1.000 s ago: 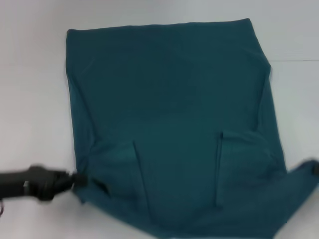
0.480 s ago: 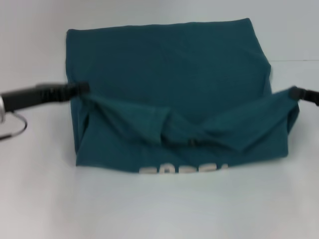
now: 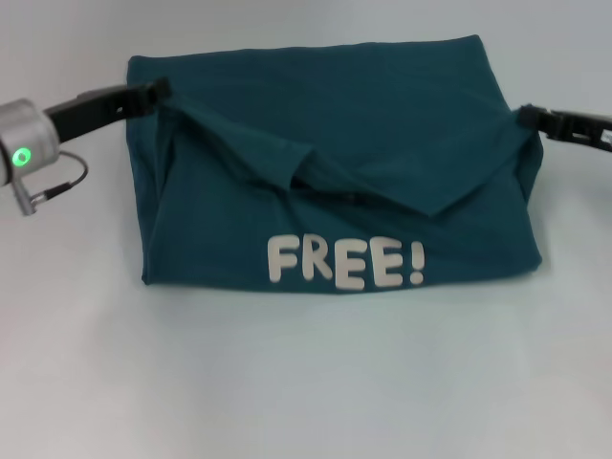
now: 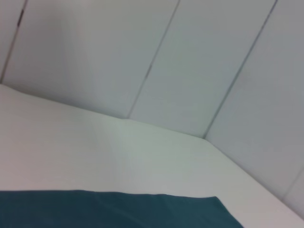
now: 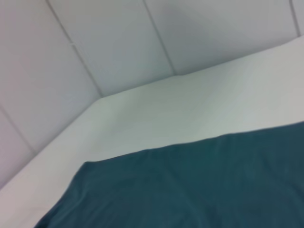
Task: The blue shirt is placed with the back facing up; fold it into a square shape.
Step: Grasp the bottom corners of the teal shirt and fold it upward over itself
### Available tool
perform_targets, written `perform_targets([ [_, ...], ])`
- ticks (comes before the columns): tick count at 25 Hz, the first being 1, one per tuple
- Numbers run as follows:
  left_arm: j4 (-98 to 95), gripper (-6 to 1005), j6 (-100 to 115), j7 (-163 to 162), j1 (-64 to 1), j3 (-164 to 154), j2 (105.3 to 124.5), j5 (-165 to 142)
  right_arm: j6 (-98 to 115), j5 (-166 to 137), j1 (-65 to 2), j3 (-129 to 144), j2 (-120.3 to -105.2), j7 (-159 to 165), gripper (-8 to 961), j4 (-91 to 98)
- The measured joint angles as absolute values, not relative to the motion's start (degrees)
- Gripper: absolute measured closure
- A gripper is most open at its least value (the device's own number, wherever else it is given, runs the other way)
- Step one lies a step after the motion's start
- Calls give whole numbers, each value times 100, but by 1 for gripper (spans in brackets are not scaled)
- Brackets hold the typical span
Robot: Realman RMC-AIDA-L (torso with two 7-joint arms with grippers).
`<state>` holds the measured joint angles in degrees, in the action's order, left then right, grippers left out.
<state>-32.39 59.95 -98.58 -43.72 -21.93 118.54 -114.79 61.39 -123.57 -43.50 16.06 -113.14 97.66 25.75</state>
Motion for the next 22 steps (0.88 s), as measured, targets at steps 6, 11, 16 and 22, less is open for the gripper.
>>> perform_targets([
  [6, -2855, 999, 5147, -9251, -4661, -2199, 11915, -11235, 5402, -11973, -4589, 1784, -11361, 9404, 899, 2421],
  [11, -2717, 999, 4747, -8918, -4780, -2200, 11943, -10969, 4847, -11846, -4812, 1888, -11317, 9217, 899, 2242],
  [16, -2537, 998, 4514, -8614, -4849, -2200, 11951, -10695, 4404, -11724, -4964, 1950, -11278, 8920, 899, 1969],
  [22, -2220, 998, 4219, -8218, -4927, -2181, 11971, -10460, 4108, -11605, -4990, 1967, -11312, 8673, 899, 1778],
])
